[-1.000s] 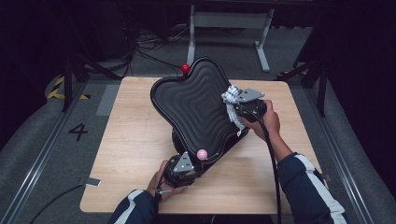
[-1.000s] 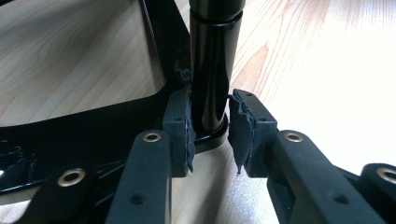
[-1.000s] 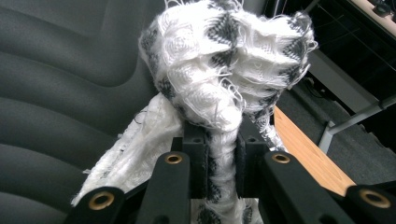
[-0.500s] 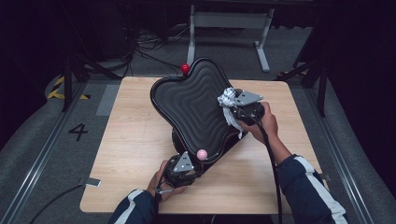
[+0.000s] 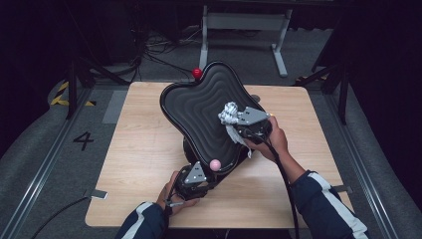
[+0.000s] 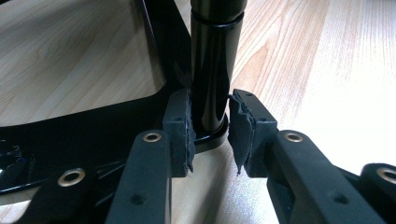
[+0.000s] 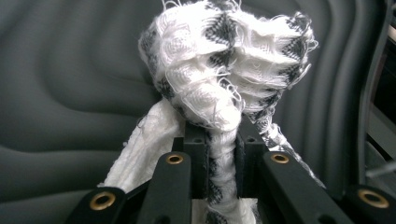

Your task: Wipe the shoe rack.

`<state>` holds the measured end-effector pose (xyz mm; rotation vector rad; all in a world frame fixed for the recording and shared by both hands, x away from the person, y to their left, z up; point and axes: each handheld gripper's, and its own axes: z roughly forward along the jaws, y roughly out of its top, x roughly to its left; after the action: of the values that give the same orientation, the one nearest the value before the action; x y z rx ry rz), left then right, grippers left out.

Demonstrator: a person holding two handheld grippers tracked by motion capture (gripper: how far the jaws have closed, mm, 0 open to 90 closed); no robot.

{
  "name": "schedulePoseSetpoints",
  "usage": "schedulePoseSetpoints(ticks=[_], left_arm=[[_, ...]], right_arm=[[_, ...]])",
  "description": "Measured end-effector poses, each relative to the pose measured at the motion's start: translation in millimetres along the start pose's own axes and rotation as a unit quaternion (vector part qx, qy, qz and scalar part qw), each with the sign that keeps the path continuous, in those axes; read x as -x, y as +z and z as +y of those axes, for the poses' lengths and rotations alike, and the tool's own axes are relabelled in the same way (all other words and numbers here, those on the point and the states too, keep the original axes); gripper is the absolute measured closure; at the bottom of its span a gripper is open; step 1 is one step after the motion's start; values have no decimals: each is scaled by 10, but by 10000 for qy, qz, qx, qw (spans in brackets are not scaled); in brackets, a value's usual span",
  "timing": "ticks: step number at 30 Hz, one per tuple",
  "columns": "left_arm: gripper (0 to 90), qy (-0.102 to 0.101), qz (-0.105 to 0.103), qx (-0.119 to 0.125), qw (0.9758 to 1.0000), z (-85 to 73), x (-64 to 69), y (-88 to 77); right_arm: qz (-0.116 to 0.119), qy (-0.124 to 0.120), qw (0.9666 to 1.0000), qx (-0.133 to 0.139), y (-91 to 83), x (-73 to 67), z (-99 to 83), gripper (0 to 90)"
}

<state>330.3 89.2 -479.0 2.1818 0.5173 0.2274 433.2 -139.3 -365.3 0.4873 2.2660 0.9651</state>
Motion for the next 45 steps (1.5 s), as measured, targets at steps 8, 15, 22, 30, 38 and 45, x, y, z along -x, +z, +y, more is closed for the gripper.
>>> schedulePoseSetpoints(ticks=[8,15,22,30,38,45], left_arm=[[691,5,-20,-36,10000,3,0,-4],[691,-6,4,7,10000,-1,5,3],[690,-4,6,9,10000,-1,5,3],[689,3,9,13,10000,-1,6,3],[688,10,4,-3,10000,1,5,0],[689,-5,9,0,10000,0,7,0]], right_arm=[[362,-263,9988,220,-26,-268,121,791],[829,-402,9950,390,-56,-446,192,789],[973,-452,9933,437,-67,-485,206,786],[779,-275,9960,347,-52,-345,132,786],[351,110,9993,106,-37,-58,-19,786],[-205,416,9986,-248,-27,251,-206,786]])
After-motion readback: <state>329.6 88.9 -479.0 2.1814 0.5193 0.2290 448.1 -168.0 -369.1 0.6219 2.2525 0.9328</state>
